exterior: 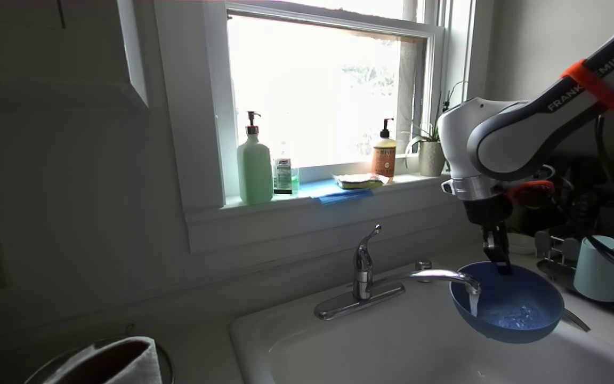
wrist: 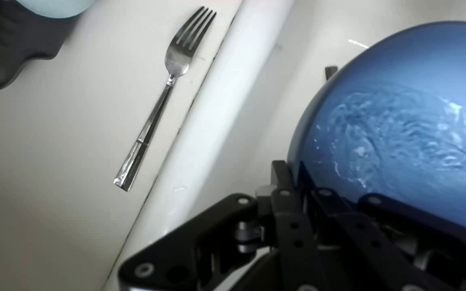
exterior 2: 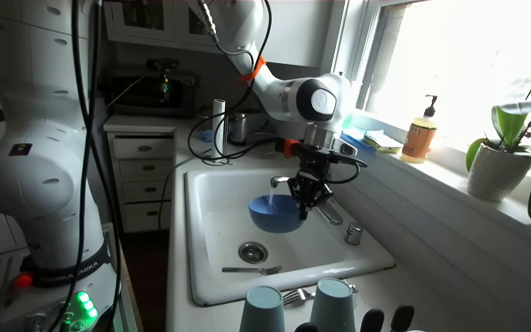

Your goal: Put the blue bowl under the running water, pour the water in the sink, put the blue bowl under the running water again, pour the water in the sink and then put the bowl back on the counter

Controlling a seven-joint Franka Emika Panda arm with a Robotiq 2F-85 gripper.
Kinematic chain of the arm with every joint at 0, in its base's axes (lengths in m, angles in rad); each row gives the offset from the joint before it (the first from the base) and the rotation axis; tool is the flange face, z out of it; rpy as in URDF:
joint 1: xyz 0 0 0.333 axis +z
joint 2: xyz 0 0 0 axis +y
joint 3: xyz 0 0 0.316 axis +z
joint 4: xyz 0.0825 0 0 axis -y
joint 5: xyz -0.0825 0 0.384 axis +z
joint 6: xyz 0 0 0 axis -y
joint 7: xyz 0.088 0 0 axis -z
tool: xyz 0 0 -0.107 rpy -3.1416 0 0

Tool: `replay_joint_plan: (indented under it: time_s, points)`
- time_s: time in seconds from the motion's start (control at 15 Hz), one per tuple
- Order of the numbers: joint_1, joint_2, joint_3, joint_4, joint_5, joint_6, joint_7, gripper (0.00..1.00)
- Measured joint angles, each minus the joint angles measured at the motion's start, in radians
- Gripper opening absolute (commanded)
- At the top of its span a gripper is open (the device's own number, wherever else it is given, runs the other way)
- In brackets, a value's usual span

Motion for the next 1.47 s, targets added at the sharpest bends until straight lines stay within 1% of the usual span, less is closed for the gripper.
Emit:
replay_joint_plan:
  time_s: [0.47,0.67,1.0,1.2,1.47]
  points:
    - [-0.001,0.002,-0.001,0.002,0.001,0.000,-0.021,0.01]
    - [0.002,0.001,-0.001,0.007,-0.046,0.008,-0.021,0.01]
    - [0.011,-0.004,-0.001,0.008,-0.255,0.086,0.018,0.01]
    - [0.022,-0.009,-0.001,-0.002,-0.419,0.162,0.073,0.01]
    - [0.040,-0.026,0.000,-0.031,-0.658,0.248,0.179,0.01]
